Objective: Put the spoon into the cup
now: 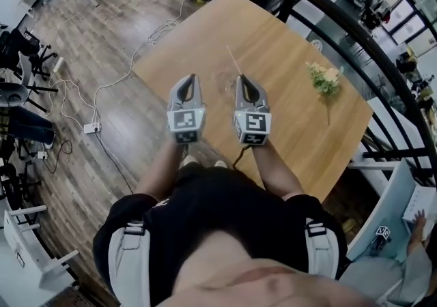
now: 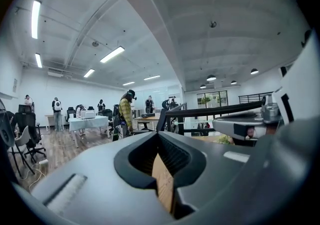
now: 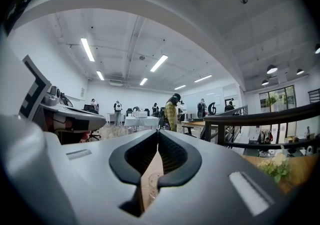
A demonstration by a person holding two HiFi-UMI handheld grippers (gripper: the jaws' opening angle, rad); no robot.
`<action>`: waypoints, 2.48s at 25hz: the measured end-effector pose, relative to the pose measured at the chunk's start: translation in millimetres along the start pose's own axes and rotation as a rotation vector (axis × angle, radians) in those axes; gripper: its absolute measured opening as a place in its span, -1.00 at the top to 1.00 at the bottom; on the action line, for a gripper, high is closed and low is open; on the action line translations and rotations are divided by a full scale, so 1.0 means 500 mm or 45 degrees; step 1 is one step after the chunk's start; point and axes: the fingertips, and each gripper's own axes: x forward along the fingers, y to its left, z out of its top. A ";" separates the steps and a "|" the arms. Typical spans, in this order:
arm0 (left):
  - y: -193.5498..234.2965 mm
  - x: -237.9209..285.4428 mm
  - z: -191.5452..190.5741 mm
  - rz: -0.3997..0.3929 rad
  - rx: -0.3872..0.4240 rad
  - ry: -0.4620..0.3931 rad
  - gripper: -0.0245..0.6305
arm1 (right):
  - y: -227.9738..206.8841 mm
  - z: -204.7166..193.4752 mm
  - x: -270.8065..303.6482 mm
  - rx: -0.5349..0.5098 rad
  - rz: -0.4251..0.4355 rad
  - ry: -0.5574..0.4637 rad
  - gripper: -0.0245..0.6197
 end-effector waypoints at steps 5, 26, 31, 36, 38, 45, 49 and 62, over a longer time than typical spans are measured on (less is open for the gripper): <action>0.013 0.045 -0.022 0.006 0.037 0.025 0.89 | -0.037 -0.043 0.021 0.014 -0.017 0.087 0.91; 0.119 0.256 -0.148 -0.218 0.052 0.117 0.89 | -0.025 -0.316 0.176 0.190 -0.016 0.705 0.90; 0.113 0.292 -0.179 -0.262 0.043 0.160 0.89 | -0.041 -0.359 0.205 0.166 -0.059 0.797 0.90; 0.122 0.315 -0.197 -0.294 0.007 0.192 0.89 | -0.032 -0.387 0.234 0.180 -0.087 0.838 0.90; 0.122 0.320 -0.199 -0.304 0.004 0.196 0.89 | -0.032 -0.398 0.241 0.185 -0.096 0.851 0.90; 0.125 0.333 -0.204 -0.310 0.008 0.213 0.89 | -0.032 -0.421 0.255 0.211 -0.101 0.887 0.65; 0.133 0.340 -0.204 -0.319 0.001 0.221 0.89 | -0.031 -0.413 0.261 0.206 -0.124 0.862 0.62; 0.090 0.329 -0.180 -0.393 0.020 0.203 0.89 | -0.067 -0.287 0.245 0.122 -0.263 0.482 0.93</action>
